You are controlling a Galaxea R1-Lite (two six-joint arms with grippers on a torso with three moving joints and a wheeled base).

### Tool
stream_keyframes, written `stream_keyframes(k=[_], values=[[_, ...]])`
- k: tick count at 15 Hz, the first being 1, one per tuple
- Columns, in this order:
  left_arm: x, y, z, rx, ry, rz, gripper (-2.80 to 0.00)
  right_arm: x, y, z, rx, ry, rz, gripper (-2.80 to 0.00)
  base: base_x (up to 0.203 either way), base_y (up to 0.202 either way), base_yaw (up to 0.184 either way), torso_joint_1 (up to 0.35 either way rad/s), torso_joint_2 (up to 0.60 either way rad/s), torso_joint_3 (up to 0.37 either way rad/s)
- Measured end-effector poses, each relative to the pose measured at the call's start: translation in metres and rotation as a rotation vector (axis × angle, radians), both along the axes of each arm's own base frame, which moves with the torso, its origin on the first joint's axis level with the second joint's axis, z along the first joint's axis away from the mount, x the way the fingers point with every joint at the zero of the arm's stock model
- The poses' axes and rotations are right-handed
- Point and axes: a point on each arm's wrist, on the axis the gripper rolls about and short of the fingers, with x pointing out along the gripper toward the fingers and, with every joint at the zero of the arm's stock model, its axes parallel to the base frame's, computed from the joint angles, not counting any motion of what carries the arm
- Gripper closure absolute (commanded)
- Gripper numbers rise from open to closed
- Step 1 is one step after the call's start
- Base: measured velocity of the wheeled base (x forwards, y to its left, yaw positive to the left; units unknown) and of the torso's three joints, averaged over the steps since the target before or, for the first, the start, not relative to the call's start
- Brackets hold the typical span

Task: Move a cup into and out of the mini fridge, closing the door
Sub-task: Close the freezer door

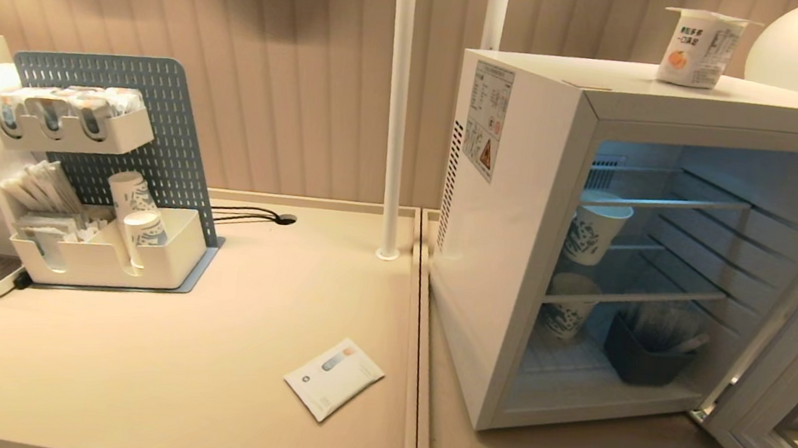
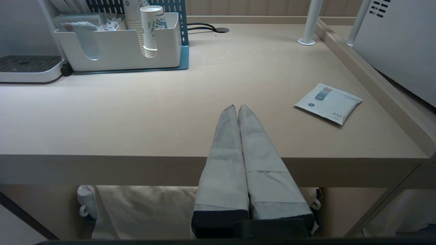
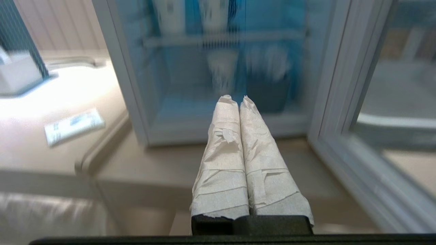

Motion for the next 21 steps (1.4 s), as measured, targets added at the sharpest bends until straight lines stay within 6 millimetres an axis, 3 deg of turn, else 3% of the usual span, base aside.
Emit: stream_keyframes(k=[2,5,15,21], values=[[0.000,0.000,0.000,-0.001,0.000,0.000,0.00,-0.001,0.000,0.004,-0.006,-0.005,0.000,0.00,0.000,0.000,0.000,0.000,0.00,0.000],[0.000,0.000,0.000,-0.001,0.000,0.000,0.00,-0.003,0.000,-0.010,-0.015,0.179,0.013,0.00,0.000,0.000,0.000,0.000,0.00,0.000],[0.000,0.000,0.000,-0.001,0.000,0.000,0.00,-0.004,-0.001,-0.010,0.060,0.193,-0.025,0.00,0.000,0.000,0.000,0.000,0.00,0.000],[0.000,0.000,0.000,-0.001,0.000,0.000,0.00,-0.004,-0.002,-0.012,0.291,0.221,-0.106,0.00,0.000,0.000,0.000,0.000,0.00,0.000]])
